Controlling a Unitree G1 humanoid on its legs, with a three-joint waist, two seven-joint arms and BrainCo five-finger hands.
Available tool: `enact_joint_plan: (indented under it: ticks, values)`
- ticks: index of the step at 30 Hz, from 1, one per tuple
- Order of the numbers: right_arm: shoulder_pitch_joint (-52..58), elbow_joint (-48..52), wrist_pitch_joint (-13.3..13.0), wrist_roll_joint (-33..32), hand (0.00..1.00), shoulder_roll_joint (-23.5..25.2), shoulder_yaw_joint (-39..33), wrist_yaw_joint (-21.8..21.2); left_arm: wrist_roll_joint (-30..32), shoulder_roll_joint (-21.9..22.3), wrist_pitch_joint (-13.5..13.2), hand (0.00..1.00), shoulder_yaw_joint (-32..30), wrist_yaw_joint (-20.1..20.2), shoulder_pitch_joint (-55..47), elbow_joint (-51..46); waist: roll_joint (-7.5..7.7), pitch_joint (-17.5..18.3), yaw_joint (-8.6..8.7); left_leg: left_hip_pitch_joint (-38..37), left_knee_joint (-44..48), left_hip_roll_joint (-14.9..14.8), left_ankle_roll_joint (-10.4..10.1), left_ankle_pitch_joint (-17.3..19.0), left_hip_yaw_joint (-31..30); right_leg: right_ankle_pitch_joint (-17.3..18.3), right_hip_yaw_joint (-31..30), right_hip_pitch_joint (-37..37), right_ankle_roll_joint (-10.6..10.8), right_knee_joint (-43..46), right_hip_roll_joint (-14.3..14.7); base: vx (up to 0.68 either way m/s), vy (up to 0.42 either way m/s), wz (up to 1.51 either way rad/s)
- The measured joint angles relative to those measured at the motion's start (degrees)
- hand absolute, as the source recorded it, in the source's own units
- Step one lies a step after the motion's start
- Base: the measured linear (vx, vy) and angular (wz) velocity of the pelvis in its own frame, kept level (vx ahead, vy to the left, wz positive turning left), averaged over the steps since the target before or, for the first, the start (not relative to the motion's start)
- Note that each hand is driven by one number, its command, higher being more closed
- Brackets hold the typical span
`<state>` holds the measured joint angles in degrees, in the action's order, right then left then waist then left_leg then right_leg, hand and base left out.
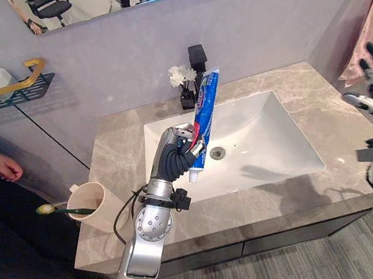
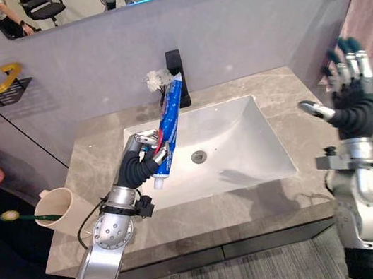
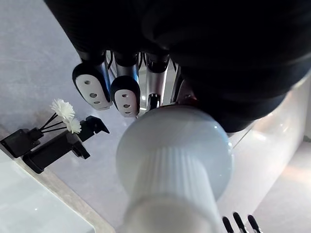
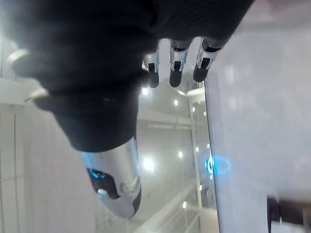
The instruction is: Organize washtable
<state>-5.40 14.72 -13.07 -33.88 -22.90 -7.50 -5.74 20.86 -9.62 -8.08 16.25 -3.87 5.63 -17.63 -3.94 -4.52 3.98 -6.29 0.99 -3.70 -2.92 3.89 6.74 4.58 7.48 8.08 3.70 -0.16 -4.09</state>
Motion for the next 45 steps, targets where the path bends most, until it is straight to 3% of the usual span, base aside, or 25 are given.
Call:
enact_joint_plan:
  ticks: [9, 19, 32, 33, 45]
  values:
    - [-2.4, -4.9, 3.6, -6.7, 0.00, 3.6, 9.9, -2.8, 0.0, 0.1, 0.0, 1.00, 3.8, -0.5, 0.7, 0.0, 0.08, 0.4, -0.63, 0.6, -1.0, 0.8, 0.5, -1.2, -1.8, -1.2, 1.8, 0.5, 0.5, -1.7, -0.5, -0.05, -0.002, 0.11]
    - [-4.7, -7.4, 4.8, -12.9, 0.00, 6.5, 15.2, -3.3, 0.0, 0.5, 0.1, 1.00, 8.1, -0.6, 3.9, 0.3, 0.68, 1.0, -1.57, 1.3, -1.9, 1.7, 1.2, -2.6, -2.1, -2.4, 2.1, -0.3, 0.9, -2.3, -1.2, -0.04, 0.006, 0.02]
    - [-9.4, -10.0, 5.8, -21.3, 0.00, 8.9, 21.9, -4.5, 0.1, 0.5, 0.2, 1.00, 10.8, -1.4, 4.5, 3.5, 2.13, 1.8, -1.59, 1.4, -5.4, 2.3, 1.6, -5.7, -1.9, -4.7, 2.0, -1.3, 1.0, -4.2, -1.6, -0.06, 0.002, 0.00]
    - [-9.6, -10.0, 6.0, -21.7, 1.00, 8.9, 22.2, -4.6, 0.2, 0.5, 0.2, 1.00, 11.3, -1.5, 4.5, 3.9, 2.14, 1.8, -1.66, 1.3, -5.6, 2.4, 1.7, -5.9, -1.9, -4.8, 2.0, -1.3, 1.1, -4.2, -1.6, -0.04, 0.003, 0.01]
    - [-10.6, -11.3, 7.0, -23.9, 1.00, 8.7, 24.4, -5.7, 0.9, 0.4, 0.4, 1.00, 11.9, -2.5, 4.5, 5.9, 2.67, 2.4, -1.69, 1.1, -6.3, 2.7, 1.8, -6.4, -1.8, -5.6, 1.9, -1.1, 1.2, -5.1, -1.9, -0.02, 0.000, 0.00]
